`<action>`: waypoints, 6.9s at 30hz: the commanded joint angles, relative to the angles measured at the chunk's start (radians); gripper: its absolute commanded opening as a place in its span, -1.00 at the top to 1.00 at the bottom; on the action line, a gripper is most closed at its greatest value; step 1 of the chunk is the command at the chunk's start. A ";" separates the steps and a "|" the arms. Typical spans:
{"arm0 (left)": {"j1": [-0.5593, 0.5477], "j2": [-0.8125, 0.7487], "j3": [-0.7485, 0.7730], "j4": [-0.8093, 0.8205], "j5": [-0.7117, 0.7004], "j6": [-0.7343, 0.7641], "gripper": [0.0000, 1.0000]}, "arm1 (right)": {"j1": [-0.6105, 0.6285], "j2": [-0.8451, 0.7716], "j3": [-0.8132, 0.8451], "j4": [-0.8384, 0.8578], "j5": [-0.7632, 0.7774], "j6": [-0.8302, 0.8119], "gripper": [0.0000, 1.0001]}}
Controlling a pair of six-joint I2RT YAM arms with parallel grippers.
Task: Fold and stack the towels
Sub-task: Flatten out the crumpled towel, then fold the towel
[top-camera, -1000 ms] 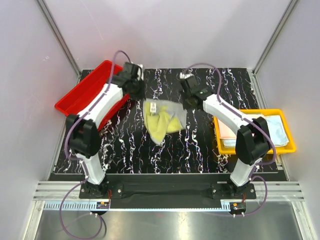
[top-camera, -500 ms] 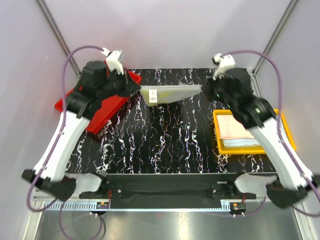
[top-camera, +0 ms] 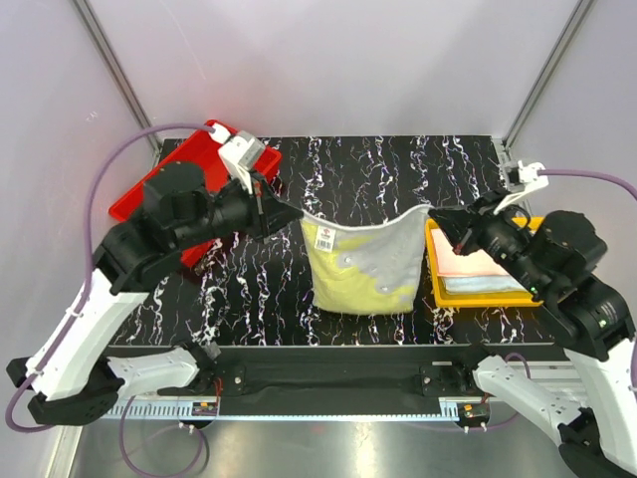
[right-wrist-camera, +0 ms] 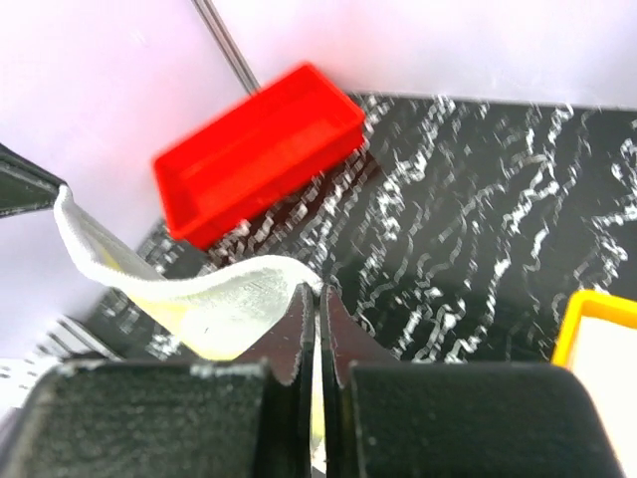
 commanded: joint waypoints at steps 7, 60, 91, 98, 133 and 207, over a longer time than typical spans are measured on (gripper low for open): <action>0.028 0.166 0.276 -0.106 -0.340 -0.038 1.00 | -0.001 0.118 0.121 0.058 0.325 0.000 1.00; 0.412 0.634 -0.198 0.280 0.089 0.224 1.00 | -0.270 0.743 -0.271 0.354 -0.103 -0.158 1.00; 0.318 0.464 -0.565 0.281 0.118 0.042 1.00 | -0.198 0.551 -0.566 0.251 -0.117 0.092 1.00; 0.304 0.396 -0.503 0.225 0.060 0.012 1.00 | -0.198 0.494 -0.486 0.146 -0.078 0.080 1.00; 0.232 0.338 -0.680 0.272 -0.035 -0.079 1.00 | -0.096 0.361 -0.716 0.168 -0.108 0.273 0.89; 0.237 0.459 -0.856 0.466 0.158 -0.223 0.75 | -0.027 0.443 -0.867 0.354 -0.137 0.463 0.52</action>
